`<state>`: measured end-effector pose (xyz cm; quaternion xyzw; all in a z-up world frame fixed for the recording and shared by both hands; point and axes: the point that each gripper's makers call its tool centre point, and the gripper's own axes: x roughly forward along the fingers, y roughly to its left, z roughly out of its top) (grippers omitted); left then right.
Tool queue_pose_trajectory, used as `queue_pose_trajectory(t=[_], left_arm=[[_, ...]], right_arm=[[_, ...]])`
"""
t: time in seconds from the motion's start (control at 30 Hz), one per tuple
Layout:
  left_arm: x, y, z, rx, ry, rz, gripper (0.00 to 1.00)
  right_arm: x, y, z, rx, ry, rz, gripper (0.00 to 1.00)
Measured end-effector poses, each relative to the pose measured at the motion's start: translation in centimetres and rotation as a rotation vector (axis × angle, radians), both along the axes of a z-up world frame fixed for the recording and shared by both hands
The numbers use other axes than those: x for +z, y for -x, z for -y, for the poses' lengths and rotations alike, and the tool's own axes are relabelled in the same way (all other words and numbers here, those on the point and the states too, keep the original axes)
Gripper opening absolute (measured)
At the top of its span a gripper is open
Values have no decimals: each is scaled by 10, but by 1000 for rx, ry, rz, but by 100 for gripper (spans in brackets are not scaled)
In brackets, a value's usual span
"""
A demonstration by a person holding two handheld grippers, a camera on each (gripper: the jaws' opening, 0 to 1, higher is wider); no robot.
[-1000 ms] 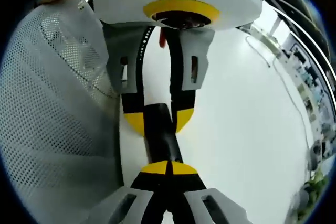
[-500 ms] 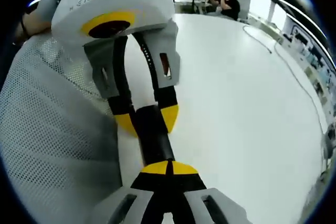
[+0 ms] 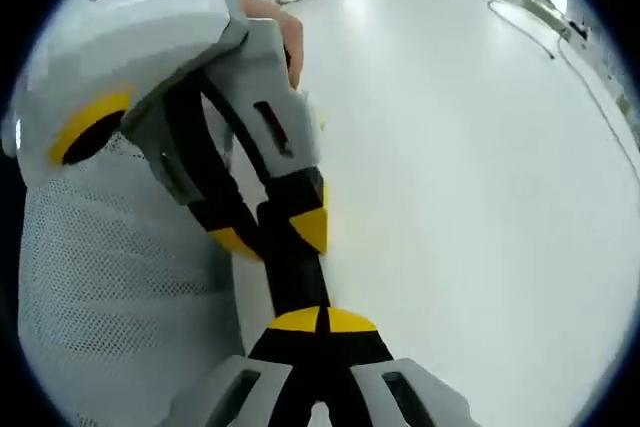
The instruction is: Press the specified remote control buttons in sequence, fully releasing each button before pressing the next.
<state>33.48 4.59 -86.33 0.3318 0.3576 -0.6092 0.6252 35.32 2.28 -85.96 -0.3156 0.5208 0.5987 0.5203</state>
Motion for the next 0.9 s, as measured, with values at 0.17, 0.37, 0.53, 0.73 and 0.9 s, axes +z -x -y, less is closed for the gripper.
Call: queue_pose_trajectory(t=[0.17, 0.37, 0.53, 0.73, 0.9], left_arm=[[0, -2, 0, 37, 2, -34, 25], [1, -2, 0, 54, 20, -44, 25], [2, -2, 1, 109, 34, -82, 25], [2, -1, 1, 89, 30, -60, 25], [2, -1, 0, 92, 37, -64, 25]], right_arm=[[0, 1, 0, 10, 51, 4, 0], [1, -1, 0, -45, -27, 83, 0], [2, 6, 2, -104, -88, 199, 0], [4, 5, 1, -103, -143, 303, 0], [9, 17, -5, -110, -195, 301, 0]])
